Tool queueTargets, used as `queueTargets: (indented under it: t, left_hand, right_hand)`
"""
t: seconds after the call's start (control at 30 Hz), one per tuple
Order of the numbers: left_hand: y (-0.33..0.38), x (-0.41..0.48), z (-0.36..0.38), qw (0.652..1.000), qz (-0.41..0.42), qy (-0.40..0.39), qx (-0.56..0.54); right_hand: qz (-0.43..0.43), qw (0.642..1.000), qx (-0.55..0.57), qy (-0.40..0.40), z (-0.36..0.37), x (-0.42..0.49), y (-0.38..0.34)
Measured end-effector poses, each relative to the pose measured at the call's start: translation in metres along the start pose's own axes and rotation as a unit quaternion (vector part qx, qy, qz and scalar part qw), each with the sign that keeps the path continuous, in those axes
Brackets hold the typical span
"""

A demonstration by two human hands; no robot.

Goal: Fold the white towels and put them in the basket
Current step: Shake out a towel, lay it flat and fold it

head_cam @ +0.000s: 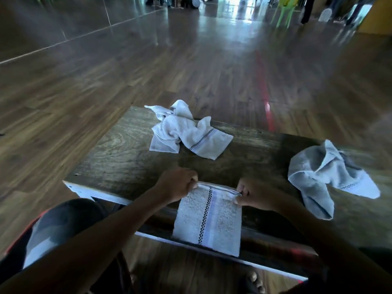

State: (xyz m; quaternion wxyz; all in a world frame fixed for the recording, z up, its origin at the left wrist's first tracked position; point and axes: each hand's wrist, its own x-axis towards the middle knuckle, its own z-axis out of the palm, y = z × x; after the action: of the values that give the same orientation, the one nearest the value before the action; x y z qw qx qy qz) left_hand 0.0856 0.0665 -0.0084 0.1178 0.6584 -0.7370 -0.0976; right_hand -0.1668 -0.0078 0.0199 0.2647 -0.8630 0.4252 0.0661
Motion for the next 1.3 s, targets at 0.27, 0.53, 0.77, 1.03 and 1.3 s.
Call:
queueTargets:
  t: [0.27, 0.53, 0.77, 1.03, 1.3]
  left_hand:
    - [0.007, 0.011, 0.014, 0.996, -0.012, 0.029, -0.080]
    - [0.007, 0.005, 0.019, 0.989, 0.007, 0.102, -0.103]
    - [0.007, 0.012, 0.024, 0.990, -0.009, 0.108, -0.096]
    - [0.006, 0.022, 0.026, 0.987, -0.043, 0.113, -0.103]
    - [0.015, 0.021, 0.023, 0.981, 0.000, 0.188, -0.046]
  right_hand:
    - [0.039, 0.989, 0.127, 0.072, 0.020, -0.017, 0.010]
    - [0.030, 0.985, 0.144, 0.094, 0.011, -0.010, 0.010]
    - [0.029, 0.977, 0.173, 0.125, 0.008, 0.000, 0.017]
    - [0.044, 0.963, 0.179, 0.196, 0.024, 0.014, 0.029]
    - [0.040, 0.960, 0.094, 0.262, 0.021, 0.018, 0.021]
